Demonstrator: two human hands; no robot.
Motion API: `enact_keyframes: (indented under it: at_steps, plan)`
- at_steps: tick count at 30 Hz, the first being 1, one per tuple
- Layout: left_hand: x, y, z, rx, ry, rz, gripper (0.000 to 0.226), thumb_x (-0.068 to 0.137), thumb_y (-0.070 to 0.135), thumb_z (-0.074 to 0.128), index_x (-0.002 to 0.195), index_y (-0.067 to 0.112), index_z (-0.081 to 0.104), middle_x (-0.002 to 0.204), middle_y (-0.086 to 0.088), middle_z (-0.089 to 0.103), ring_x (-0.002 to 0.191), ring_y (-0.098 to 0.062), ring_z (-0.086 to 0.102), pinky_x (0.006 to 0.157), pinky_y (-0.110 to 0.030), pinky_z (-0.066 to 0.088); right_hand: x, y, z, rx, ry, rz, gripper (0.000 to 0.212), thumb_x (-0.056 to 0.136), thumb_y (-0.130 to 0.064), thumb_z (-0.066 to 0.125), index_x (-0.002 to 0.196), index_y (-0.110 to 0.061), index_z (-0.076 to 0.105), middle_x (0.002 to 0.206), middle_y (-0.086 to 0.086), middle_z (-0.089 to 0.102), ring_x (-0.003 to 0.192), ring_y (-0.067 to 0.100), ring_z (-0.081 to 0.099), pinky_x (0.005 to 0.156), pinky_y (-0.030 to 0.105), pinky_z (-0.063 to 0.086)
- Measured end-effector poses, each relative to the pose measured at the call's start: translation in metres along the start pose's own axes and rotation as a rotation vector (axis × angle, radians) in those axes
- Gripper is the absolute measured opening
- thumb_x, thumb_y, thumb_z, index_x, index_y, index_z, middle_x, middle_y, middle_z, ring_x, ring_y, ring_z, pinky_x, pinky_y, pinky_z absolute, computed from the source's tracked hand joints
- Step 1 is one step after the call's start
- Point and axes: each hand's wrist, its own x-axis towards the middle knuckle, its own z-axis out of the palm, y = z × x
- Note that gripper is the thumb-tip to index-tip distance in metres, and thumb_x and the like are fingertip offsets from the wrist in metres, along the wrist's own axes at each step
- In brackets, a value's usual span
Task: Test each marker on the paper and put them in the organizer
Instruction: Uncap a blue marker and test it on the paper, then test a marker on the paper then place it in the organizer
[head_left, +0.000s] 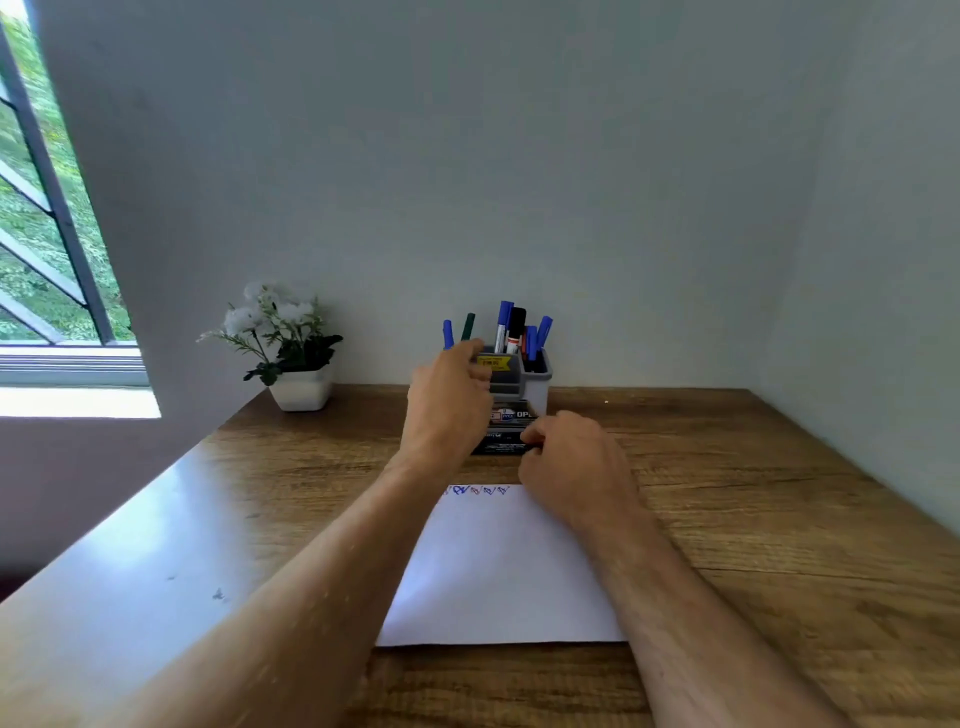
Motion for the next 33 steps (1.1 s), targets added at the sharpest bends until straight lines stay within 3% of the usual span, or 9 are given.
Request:
enact_keyframes:
  at_steps: [3, 7, 11, 20, 24, 33]
  plan:
    - [-0.016, -0.012, -0.008, -0.013, -0.018, -0.03, 0.047, 0.095, -0.003, 0.054, 0.138, 0.013, 0.058, 0.094, 0.008, 0.071, 0.085, -0.001, 0.067, 0.075, -0.003, 0.05, 0.003, 0.003, 0.001, -0.07, -0.068, -0.007, 0.038, 0.088, -0.022, 0.057, 0.125, -0.03, 0.065, 0.099, -0.005, 0.049, 0.089, 0.014, 0.048, 0.075, 0.03, 0.045]
    - [-0.022, -0.031, -0.012, -0.001, -0.052, -0.104, 0.052, 0.092, -0.007, 0.055, 0.138, 0.016, 0.058, 0.098, 0.005, 0.074, 0.092, -0.005, 0.069, 0.094, -0.029, 0.058, 0.001, 0.005, 0.002, -0.147, -0.106, -0.028, 0.047, 0.091, -0.021, 0.055, 0.137, -0.032, 0.056, 0.111, 0.001, 0.049, 0.102, 0.021, 0.055, 0.089, 0.038, 0.051]
    - [-0.019, -0.04, -0.011, -0.001, -0.068, -0.126, 0.051, 0.092, -0.007, 0.056, 0.137, 0.016, 0.06, 0.099, 0.005, 0.073, 0.092, -0.006, 0.07, 0.095, -0.032, 0.058, -0.001, 0.005, 0.004, -0.178, -0.146, -0.016, 0.05, 0.092, -0.024, 0.052, 0.14, -0.036, 0.051, 0.118, 0.003, 0.05, 0.107, 0.023, 0.055, 0.094, 0.042, 0.048]
    - [-0.017, -0.042, -0.004, 0.102, -0.136, -0.089, 0.049, 0.092, -0.006, 0.054, 0.134, 0.019, 0.062, 0.114, 0.002, 0.071, 0.101, -0.005, 0.062, 0.098, -0.022, 0.048, 0.003, 0.004, 0.008, -0.135, -0.09, 0.01, 0.029, 0.092, -0.028, 0.06, 0.12, -0.034, 0.063, 0.118, 0.0, 0.054, 0.106, 0.018, 0.055, 0.097, 0.043, 0.046]
    - [-0.021, -0.04, -0.002, 0.171, -0.203, -0.054, 0.04, 0.093, 0.007, 0.066, 0.128, 0.025, 0.066, 0.121, -0.001, 0.07, 0.11, -0.015, 0.064, 0.102, -0.033, 0.052, 0.005, 0.006, 0.01, -0.158, -0.084, 0.012, 0.027, 0.095, -0.03, 0.058, 0.121, -0.035, 0.064, 0.12, 0.001, 0.056, 0.109, 0.02, 0.054, 0.096, 0.042, 0.046]
    - [-0.023, -0.039, -0.003, 0.409, -0.355, 0.067, 0.04, 0.084, 0.033, 0.078, 0.124, 0.033, 0.07, 0.123, 0.0, 0.068, 0.111, -0.018, 0.06, 0.094, -0.032, 0.048, 0.006, 0.009, 0.013, -0.137, -0.078, 0.032, 0.022, 0.094, -0.025, 0.058, 0.113, -0.034, 0.066, 0.115, -0.004, 0.067, 0.107, 0.018, 0.058, 0.095, 0.041, 0.046]
